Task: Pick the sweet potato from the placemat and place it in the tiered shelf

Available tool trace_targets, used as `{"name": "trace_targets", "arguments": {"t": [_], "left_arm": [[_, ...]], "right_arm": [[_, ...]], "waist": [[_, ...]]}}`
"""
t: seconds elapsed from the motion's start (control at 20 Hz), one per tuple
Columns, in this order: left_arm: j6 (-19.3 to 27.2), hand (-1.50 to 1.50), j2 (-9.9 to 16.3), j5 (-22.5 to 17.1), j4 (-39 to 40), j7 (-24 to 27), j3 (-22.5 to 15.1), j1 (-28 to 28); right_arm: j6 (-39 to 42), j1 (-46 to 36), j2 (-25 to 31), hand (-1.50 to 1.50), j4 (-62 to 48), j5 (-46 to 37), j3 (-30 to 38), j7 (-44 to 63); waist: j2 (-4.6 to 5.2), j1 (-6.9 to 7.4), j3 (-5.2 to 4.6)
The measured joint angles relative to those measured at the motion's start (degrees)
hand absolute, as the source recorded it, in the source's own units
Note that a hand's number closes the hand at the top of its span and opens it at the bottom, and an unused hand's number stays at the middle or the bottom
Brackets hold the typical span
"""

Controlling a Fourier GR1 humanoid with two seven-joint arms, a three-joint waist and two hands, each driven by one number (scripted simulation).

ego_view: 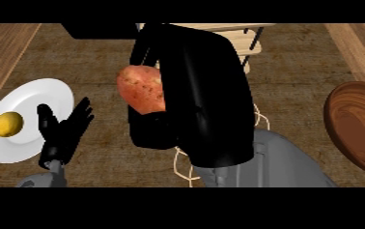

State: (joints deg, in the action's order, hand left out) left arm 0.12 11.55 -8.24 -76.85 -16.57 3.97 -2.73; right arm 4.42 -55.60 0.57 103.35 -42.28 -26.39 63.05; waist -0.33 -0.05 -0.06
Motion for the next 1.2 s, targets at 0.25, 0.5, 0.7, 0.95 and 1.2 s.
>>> {"name": "trace_targets", "arguments": {"t": [0.25, 0.5, 0.7, 0.95, 1.2], "left_arm": [[0.57, 0.0, -1.09, 0.75, 0.36, 0.03, -0.72, -0.32], [0.05, 0.0, -1.01, 0.44, -0.49, -0.54, -0.55, -0.02], [-0.09, 0.0, -1.05, 0.82, 0.66, 0.39, -0.27, -0.43], [-0.32, 0.0, -0.78, 0.81, -0.46, -0.72, -0.13, -0.63], [-0.33, 0.0, -1.13, 1.19, 0.02, 0.28, -0.03, -0.44]], "right_arm": [[2.59, -6.16, 1.61, 1.5, -4.28, 2.07, 9.81, -1.3], [3.77, -12.68, 3.76, 1.5, -12.74, 3.28, 17.41, -4.01], [5.18, -16.67, 6.23, 1.5, -18.9, 4.67, 21.79, -6.84], [6.82, -20.12, 8.42, 1.5, -28.44, 6.61, 25.14, -12.15], [5.92, -20.96, 9.68, 1.5, -37.5, 5.72, 25.47, -20.14]], "waist": [[0.15, 0.12, 0.02], [0.28, 0.48, 0.03], [0.33, 0.53, 0.01], [0.42, 0.79, 0.04], [0.53, 0.97, 0.02]]}}
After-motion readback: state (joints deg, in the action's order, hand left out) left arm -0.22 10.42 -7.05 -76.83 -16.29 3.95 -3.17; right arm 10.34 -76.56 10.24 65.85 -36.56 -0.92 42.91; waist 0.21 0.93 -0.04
